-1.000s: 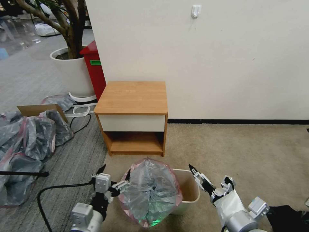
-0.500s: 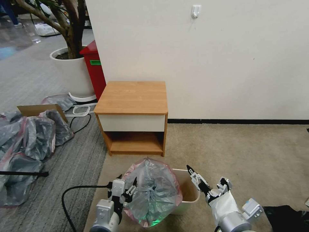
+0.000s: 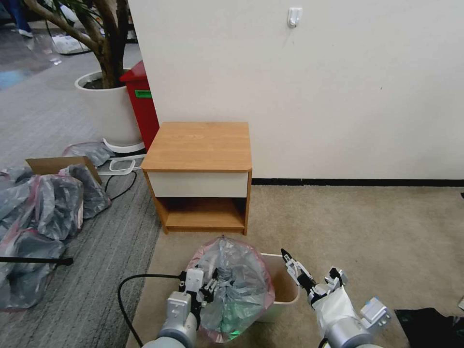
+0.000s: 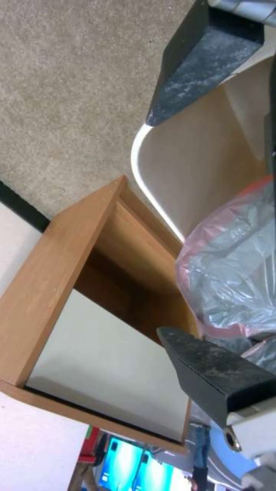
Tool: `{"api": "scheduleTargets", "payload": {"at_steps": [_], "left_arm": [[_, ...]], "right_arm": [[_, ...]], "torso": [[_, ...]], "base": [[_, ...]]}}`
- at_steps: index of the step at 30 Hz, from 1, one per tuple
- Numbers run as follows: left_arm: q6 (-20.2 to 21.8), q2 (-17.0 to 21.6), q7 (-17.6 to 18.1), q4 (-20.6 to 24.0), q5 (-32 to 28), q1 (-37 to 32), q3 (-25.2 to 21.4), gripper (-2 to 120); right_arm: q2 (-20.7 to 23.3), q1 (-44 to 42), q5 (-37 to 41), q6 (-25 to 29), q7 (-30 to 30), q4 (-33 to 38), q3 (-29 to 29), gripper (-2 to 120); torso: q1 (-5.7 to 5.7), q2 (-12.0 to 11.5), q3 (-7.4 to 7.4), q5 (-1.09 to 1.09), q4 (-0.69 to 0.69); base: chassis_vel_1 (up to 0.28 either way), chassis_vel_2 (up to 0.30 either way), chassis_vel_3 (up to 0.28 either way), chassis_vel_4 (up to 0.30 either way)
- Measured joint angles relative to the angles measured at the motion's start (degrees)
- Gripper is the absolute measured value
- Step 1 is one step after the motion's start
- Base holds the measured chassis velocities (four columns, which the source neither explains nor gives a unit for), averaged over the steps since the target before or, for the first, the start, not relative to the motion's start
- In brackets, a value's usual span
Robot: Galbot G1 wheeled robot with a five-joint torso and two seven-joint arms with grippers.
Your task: Pick up the garbage bag from the table and place it over the trash can.
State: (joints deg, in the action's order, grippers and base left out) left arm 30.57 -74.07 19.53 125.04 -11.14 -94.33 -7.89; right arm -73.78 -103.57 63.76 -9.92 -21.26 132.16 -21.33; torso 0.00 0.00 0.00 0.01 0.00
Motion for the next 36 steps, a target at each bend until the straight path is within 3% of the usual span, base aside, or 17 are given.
{"api": "scheduleTargets", "payload": {"at_steps": [16,19,24,26,32,36], "left_arm": [[3.85,-0.20,1.85,-1.80,-0.05,4.32,1.83,45],[7.04,0.46,4.22,-1.77,-3.66,6.10,3.26,38],[10.89,1.55,7.93,-1.89,-8.24,9.59,4.50,37],[11.56,1.77,11.48,-2.40,-11.91,11.89,5.08,34],[11.88,2.15,13.16,-3.04,-13.99,12.53,5.38,32],[11.88,2.36,13.56,-3.50,-15.36,12.19,5.36,25]], "right_arm": [[1.20,1.55,0.04,0.09,-1.33,-0.54,1.51,100],[1.02,1.62,-0.04,0.09,-1.39,-0.78,1.88,100],[0.33,1.49,-0.76,0.15,-1.36,-1.64,1.47,100],[-0.08,1.26,-1.08,0.27,-1.30,-2.00,0.96,100],[-0.11,1.29,-1.17,0.32,-1.16,-2.12,0.04,100],[-0.12,1.48,-1.07,0.37,-1.10,-2.15,-1.08,100]], "torso": [[0.00,0.00,0.00,0.00,0.00],[0.00,0.00,0.00,0.00,0.01],[0.00,0.00,0.00,-0.01,0.00],[0.00,0.00,0.00,-0.01,-0.01],[0.00,0.00,0.00,-0.01,0.00],[0.00,0.00,0.00,-0.01,0.00]], "base": [[0.000,0.000,0.000,0.000],[0.000,0.000,0.000,0.000],[0.000,0.000,0.000,0.000],[0.000,0.000,0.000,0.000],[0.000,0.000,0.000,0.000],[0.000,0.000,0.000,0.000]]}}
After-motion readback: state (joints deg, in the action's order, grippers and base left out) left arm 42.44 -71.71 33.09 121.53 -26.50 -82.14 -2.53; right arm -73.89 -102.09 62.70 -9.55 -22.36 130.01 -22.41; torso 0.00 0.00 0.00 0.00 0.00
